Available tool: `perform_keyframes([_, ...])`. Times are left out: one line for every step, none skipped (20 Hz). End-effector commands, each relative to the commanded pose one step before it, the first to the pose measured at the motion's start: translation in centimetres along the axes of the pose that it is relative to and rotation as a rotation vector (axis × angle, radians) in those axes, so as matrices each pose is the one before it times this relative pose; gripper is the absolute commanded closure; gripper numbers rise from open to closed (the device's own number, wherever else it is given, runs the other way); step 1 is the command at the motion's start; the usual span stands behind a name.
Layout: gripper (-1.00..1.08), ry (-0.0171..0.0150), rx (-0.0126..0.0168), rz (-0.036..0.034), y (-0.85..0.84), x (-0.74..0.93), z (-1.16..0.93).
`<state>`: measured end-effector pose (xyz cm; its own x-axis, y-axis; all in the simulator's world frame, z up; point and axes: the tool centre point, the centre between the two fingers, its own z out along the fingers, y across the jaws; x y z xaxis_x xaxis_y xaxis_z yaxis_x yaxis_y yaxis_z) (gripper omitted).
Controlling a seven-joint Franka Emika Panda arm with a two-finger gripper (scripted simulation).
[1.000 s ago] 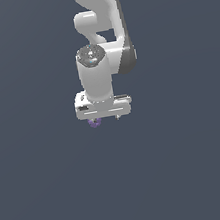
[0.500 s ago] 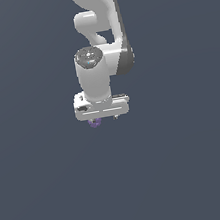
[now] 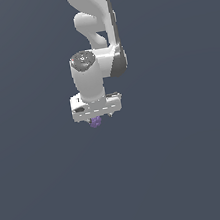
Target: Pick up the object and move it to a goal position.
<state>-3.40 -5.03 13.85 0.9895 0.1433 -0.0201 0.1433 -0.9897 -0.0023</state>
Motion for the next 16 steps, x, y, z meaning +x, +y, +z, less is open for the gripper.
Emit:
perform_keyframes([-0.92,0.00251,-0.0004,-0.05086,0.549,-0.923,0.706])
perform_keyframes([-0.92,0.00106,-0.00019,-0.02091,0.19,-0.394,0.281])
perform_keyframes([-0.92,0.00105,-0.00021,-0.02093,0.176,-0.402,0.277])
perform_keyframes([-0.92,0.00105,-0.00024,-0.02093,0.162,-0.409,0.274])
perform_keyframes([-0.92,0.00105,-0.00026,-0.02096,0.146,-0.416,0.271])
perform_keyframes([-0.92,0.00104,-0.00028,-0.02096,0.132,-0.423,0.267])
perform_keyframes([-0.92,0.00104,-0.0003,-0.02099,0.117,-0.428,0.263])
perform_keyframes([-0.92,0.00103,-0.00032,-0.02075,0.101,-0.429,0.257])
perform_keyframes([-0.92,0.00097,-0.00033,-0.01977,0.081,-0.412,0.241])
perform_keyframes([-0.92,0.00092,-0.00033,-0.01871,0.064,-0.393,0.225])
perform_keyframes([-0.92,0.00086,-0.00032,-0.01765,0.049,-0.374,0.209])
perform_keyframes([-0.92,0.0008,-0.00032,-0.01658,0.036,-0.353,0.194])
perform_keyframes([-0.92,0.00075,-0.00031,-0.01553,0.024,-0.332,0.18])
perform_keyframes([-0.92,0.0007,-0.0003,-0.01445,0.015,-0.31,0.165])
perform_keyframes([-0.92,0.00064,-0.00029,-0.01341,0.006,-0.287,0.151])
perform_keyframes([-0.92,0.00059,-0.00027,-0.01232,0.0,-0.266,0.138])
